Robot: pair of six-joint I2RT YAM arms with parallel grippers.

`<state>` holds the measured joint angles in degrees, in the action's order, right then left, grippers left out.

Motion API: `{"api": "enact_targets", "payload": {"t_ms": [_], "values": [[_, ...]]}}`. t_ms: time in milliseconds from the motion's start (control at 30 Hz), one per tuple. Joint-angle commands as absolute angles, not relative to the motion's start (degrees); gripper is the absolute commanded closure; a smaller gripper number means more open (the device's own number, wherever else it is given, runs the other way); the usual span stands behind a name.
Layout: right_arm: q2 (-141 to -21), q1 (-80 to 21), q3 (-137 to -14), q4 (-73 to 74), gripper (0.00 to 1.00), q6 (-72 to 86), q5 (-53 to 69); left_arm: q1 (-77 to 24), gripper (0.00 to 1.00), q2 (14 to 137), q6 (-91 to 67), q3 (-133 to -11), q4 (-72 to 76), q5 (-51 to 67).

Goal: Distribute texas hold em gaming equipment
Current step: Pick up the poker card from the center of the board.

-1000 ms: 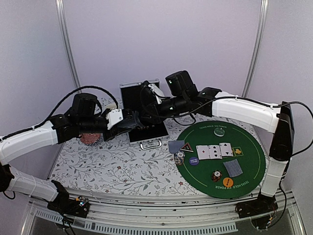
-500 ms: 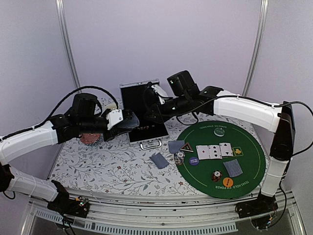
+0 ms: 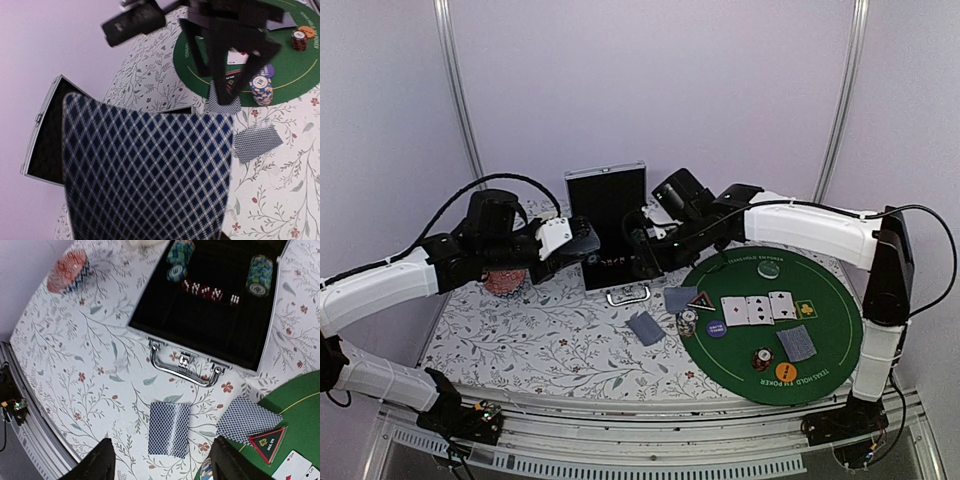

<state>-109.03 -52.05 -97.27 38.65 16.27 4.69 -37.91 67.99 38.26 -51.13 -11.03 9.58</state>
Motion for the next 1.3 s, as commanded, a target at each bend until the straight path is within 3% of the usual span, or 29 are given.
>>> {"api": "enact_targets", "payload": {"t_ms": [0, 133, 200, 667, 933, 1267], "values": [[-116.54, -55.97, -101.89, 47.14, 0.26, 17.24, -0.70, -36.46, 0.71, 68.73, 34.39, -52.18, -7.20, 1.43], [-122.22, -58.01, -106.08, 51.40, 0.13, 16.17, -1.85, -35.10, 0.72, 69.23, 33.15, -52.56, -6.36, -0.94], [-124.81, -58.86, -107.71, 52.56, 0.00, 15.34, -1.07, -34.98, 0.72, 69.47, 33.05, -52.65, -6.40, -1.14], [-133.95, -59.68, -111.16, 57.63, 0.01, 12.91, -5.48, -34.98, 0.71, 69.08, 33.92, -52.47, -7.28, 2.43], [-137.75, -58.84, -111.36, 57.20, 0.00, 11.43, -1.96, -34.96, 0.71, 69.08, 34.01, -52.47, -7.45, 2.93], [-137.62, -58.68, -111.56, 56.22, 0.30, 11.35, 0.83, -34.97, 0.71, 68.99, 34.19, -52.47, -7.62, 3.35]]}}
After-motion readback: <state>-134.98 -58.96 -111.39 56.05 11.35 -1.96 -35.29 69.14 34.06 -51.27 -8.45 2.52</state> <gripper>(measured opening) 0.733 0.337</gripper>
